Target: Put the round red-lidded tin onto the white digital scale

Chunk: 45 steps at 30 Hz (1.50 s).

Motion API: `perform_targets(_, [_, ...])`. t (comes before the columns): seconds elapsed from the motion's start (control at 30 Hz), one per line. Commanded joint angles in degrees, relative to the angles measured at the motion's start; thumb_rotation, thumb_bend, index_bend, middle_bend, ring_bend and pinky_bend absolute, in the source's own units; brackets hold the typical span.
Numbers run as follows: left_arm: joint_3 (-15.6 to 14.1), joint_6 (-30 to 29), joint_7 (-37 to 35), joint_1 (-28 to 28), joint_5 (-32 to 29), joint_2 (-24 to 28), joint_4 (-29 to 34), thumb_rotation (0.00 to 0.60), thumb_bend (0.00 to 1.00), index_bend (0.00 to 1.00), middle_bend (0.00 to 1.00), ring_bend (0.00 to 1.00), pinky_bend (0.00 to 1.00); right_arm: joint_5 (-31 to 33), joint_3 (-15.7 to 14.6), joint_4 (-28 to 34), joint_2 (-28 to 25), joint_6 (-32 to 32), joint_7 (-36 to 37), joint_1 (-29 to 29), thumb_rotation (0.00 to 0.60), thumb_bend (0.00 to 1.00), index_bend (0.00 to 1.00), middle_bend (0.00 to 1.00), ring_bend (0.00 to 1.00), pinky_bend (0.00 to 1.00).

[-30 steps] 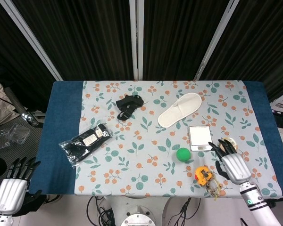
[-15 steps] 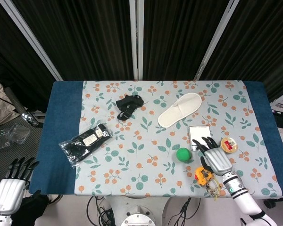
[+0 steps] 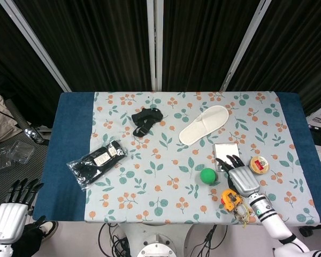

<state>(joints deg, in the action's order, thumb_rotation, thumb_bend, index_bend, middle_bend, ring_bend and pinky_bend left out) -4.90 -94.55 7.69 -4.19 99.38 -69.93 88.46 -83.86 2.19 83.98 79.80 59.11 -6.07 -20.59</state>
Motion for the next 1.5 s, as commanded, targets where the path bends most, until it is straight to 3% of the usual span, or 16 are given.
perform_targets(0.03, [0.0,0.1,-0.1,0.0,0.0,-0.1,-0.1,0.600,0.10,0.16,0.09,0.00,0.02,0.3,-0.1,-0.2,0.2,-0.2,-0.2,-0.3,0.600,0.93,0.00,0.30,0.00,0.00])
perform_targets(1.3, [-0.2,-0.7,-0.8,-0.3,0.0,0.0,-0.8,0.600,0.10,0.16,0.09,0.00,0.02,4.8,-1.5,-0.5,1.9,-2.3,-3.9,-2.5,0.600,0.93,0.00,0.27,0.00,0.00])
perform_targets(1.5, [-0.2,-0.9,-0.9,-0.4,0.1,-0.1,-0.9,0.600,0.10,0.16,0.09,0.00,0.02,2.1,-1.0,1.1,0.9,2.7,-1.9,-1.5,0.600,0.90,0.00,0.23,0.00,0.00])
